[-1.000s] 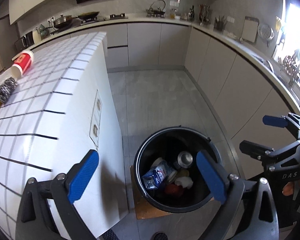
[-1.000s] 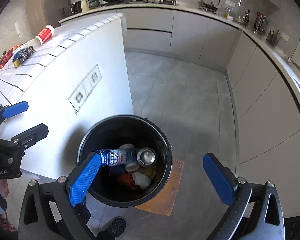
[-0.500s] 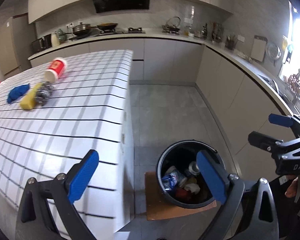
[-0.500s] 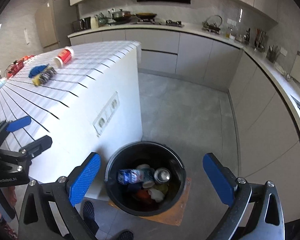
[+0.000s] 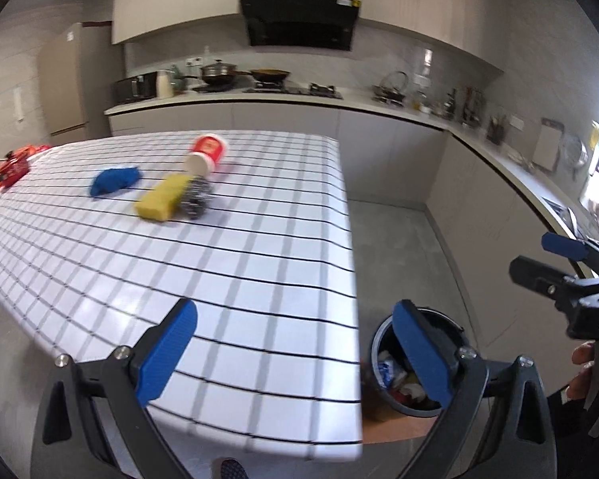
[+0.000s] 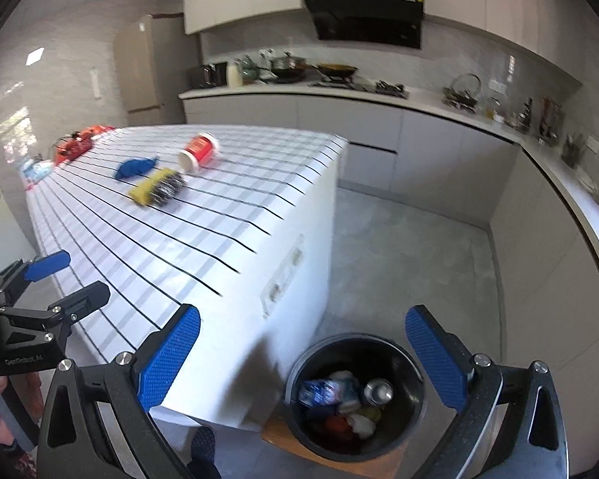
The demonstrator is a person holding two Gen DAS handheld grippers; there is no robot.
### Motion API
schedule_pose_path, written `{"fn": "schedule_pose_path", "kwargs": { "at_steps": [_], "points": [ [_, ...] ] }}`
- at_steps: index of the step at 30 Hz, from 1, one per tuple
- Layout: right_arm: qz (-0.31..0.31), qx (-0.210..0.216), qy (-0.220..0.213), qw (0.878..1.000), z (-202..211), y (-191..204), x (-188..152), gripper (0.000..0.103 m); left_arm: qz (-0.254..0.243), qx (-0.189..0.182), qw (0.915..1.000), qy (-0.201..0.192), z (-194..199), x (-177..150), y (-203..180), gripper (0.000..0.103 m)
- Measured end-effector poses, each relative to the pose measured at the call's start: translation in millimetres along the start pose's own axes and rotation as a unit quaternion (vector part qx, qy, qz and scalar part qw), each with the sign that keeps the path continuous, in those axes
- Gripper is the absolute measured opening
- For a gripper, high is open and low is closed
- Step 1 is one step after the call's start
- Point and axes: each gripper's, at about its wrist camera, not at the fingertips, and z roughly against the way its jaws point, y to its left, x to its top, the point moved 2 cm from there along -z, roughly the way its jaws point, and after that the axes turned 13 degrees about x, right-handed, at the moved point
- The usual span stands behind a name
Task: Collect trash
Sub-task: 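Move both open tools back from the bin toward the table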
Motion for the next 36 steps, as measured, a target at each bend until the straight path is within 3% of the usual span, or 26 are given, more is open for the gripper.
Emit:
{"fn": "schedule_pose_path", "kwargs": {
  "at_steps": [7, 18, 32, 36],
  "points": [
    [0.001, 0.034, -0.025, 0.999, -15, 37, 22, 0.103, 0.037, 0.042, 0.9984, 0.004, -4, -4, 60, 0.099],
    [0.047, 0.055, 0.008, 0.997, -68, 111, 50, 0.103, 0.088, 0.088, 0.9922, -0.007, -5, -3, 135, 0.099],
    [0.080, 0.075, 0.022, 0.994, -125, 183, 77, 0.103, 0.107, 0.105, 0.9887, -0.008, -27, 7, 197, 0.099],
    [0.080, 0.073, 0.028, 0.994, -144, 192, 84, 0.103, 0.112, 0.093, 0.9893, -0.003, -38, 11, 211, 0.099]
  ]
}}
